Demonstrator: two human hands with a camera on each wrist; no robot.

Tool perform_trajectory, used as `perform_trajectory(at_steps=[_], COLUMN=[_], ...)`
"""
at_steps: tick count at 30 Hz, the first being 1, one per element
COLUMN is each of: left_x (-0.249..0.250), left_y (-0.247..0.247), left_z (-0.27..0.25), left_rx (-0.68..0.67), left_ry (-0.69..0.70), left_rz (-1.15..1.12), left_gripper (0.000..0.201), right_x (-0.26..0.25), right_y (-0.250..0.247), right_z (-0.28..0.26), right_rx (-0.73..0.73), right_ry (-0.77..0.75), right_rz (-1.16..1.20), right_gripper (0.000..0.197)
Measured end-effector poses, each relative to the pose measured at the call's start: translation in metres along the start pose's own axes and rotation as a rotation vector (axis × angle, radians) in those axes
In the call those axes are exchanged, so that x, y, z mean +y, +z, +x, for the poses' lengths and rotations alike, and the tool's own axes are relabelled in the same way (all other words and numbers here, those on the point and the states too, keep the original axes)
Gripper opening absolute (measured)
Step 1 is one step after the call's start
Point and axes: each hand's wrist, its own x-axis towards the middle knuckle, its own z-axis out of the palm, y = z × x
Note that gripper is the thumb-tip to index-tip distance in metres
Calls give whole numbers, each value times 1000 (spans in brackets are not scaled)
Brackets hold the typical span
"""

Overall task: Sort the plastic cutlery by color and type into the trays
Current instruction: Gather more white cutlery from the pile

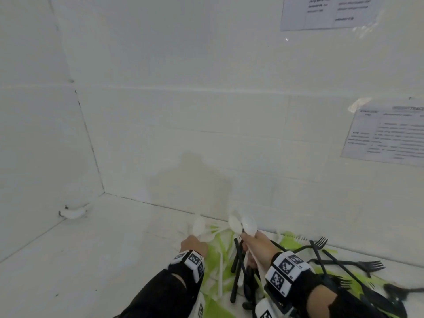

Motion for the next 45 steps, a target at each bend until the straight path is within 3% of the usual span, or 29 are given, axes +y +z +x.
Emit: perform_trajectory(at_steps=[3, 5, 7, 10, 13, 16, 20, 28, 35, 37, 41, 44, 45], left_x=[0, 0, -1, -2, -2, -8, -13, -19, -31, -35, -44, -49, -50], left_y=[-4, -4, -3, -2, -4, -7, -13, -20, -40, -43, -46, -48, -48], left_z=[-9, -20, -36, -64, -82, -82, -83, -87, -73, -67, -58, -54, -52], left_rx=[-8, -34, -85, -165, -198, -158, -132, -295, -166, -134, -56, -21, -11], left_ry=[-2, 37, 81, 150, 201, 210, 213, 26, -174, -210, -184, -161, -163], left_rz=[-235, -381, -453, -521, -538, -490, -392, -722, -838, -907, -862, -863, -874], left_gripper=[37, 29, 15, 20, 20, 22, 31, 29, 24, 20, 17, 16, 18], right_x=[-2, -4, -10, -22, -32, -33, -27, -30, -30, -22, -12, -9, -5], right_y=[5, 12, 21, 31, 38, 40, 47, 57, 47, 49, 55, 63, 65], right_z=[-1, -1, 1, 4, 2, -3, -13, -21, -1, 1, -4, -6, -3], right_rx=[13, 36, 55, 110, 140, 119, 91, -128, 48, 40, -91, -101, -74], right_ry=[-28, -29, -11, -19, -36, -24, -65, -5, 106, 128, 102, 45, 47], right_rz=[3, 46, 71, 51, 26, -12, -214, -159, -195, -303, -884, -1210, -1236], right_gripper=[27, 23, 26, 31, 15, 28, 24, 20, 29, 29, 33, 20, 27])
